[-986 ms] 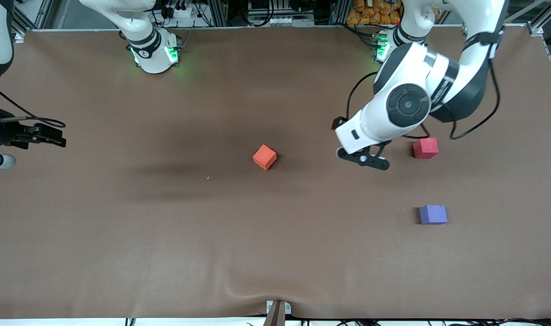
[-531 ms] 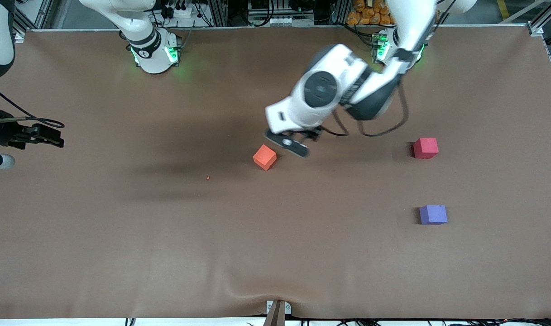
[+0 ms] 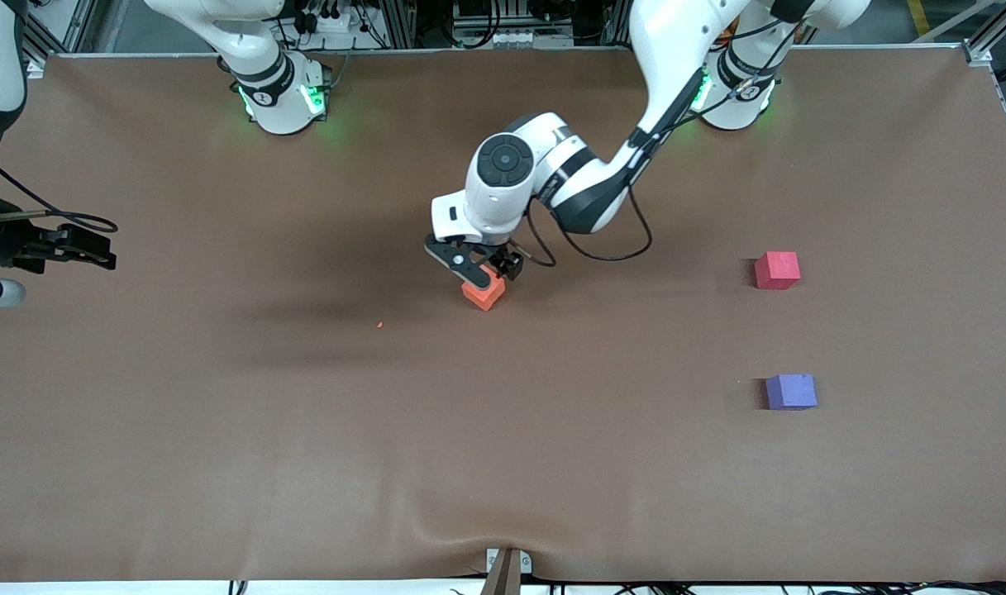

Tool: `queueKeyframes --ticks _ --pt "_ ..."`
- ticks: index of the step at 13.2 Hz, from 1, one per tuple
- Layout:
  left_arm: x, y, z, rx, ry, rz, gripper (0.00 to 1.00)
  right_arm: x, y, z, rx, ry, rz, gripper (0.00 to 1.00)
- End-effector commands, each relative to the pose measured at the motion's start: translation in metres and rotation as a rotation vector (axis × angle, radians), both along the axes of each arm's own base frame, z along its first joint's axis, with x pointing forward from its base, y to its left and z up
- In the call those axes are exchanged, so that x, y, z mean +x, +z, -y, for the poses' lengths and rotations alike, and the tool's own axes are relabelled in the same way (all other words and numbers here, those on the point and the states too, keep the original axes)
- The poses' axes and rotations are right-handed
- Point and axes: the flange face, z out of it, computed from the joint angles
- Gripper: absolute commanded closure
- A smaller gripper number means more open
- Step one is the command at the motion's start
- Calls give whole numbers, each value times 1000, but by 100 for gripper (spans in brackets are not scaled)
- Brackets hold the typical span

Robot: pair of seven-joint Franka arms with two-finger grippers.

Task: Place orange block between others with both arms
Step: 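Grasp the orange cube with the left gripper and lift it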

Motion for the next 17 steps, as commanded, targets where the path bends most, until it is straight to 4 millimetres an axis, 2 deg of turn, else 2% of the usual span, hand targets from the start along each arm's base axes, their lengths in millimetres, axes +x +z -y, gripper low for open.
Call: queueKeyframes --ticks 1,3,5,6,7,10,14,16,17 --pt "0 -14 8 31 -54 55 0 -2 6 -2 -11 0 -2 0" --pt "1 -42 8 41 -51 63 0 -2 6 -3 -8 7 -5 0" --pt "21 -90 -9 53 -14 70 0 -2 6 -4 -8 9 -5 0" --pt "26 -102 -12 46 -5 83 0 -1 8 -3 -8 7 1 0" --pt "25 -105 -12 45 1 76 0 -1 11 -3 -8 7 5 0" --pt "27 -97 -11 35 78 71 0 -1 11 -4 -9 9 7 0" --pt "38 -67 -25 69 142 39 0 -1 12 -2 -9 6 8 0" --pt "42 -66 -29 60 166 21 0 -1 11 -4 -9 9 7 0" --pt "37 -67 -24 61 171 18 0 -1 12 -2 -9 6 8 0"
